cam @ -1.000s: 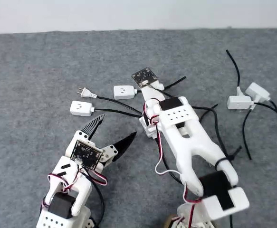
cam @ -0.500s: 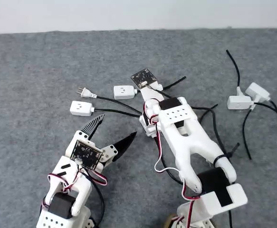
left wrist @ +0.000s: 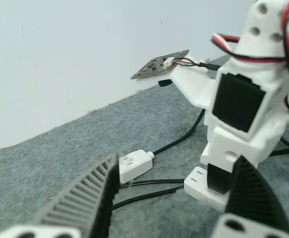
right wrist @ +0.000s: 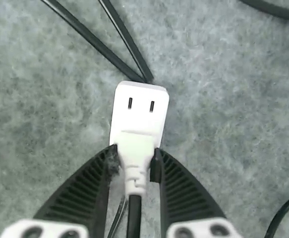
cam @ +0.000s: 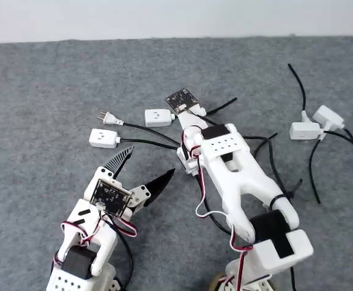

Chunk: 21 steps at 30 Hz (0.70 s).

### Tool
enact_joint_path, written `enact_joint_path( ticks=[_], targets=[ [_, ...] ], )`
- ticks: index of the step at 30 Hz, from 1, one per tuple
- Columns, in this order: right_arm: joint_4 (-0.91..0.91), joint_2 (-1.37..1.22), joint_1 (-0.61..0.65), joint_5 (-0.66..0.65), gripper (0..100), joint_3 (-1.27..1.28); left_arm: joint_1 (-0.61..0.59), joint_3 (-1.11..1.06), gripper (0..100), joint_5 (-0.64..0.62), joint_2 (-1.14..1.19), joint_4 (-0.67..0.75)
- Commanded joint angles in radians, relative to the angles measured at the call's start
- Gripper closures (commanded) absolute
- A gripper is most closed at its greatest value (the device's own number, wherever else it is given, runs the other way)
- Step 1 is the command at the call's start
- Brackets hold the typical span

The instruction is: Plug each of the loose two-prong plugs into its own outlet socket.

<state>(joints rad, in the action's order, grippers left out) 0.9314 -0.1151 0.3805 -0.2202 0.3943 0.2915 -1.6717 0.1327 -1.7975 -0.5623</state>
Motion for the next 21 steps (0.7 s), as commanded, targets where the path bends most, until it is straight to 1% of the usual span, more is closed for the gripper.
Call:
enact_joint_path(
  ticks=[1,9,21],
  targets=[
    [-0.038,-0.093,0.002,-0.012,99.1,-0.051,0.006,0.013,65,0.005,-0.002,0.017],
    [-0.035,-0.197,0.002,-0.009,99.1,-0.112,0.006,0.015,65,0.005,-0.002,0.017],
    [-0.035,-0.203,-0.001,-0.006,99.1,-0.115,0.006,0.013,65,0.005,-0.002,0.017]
  ],
)
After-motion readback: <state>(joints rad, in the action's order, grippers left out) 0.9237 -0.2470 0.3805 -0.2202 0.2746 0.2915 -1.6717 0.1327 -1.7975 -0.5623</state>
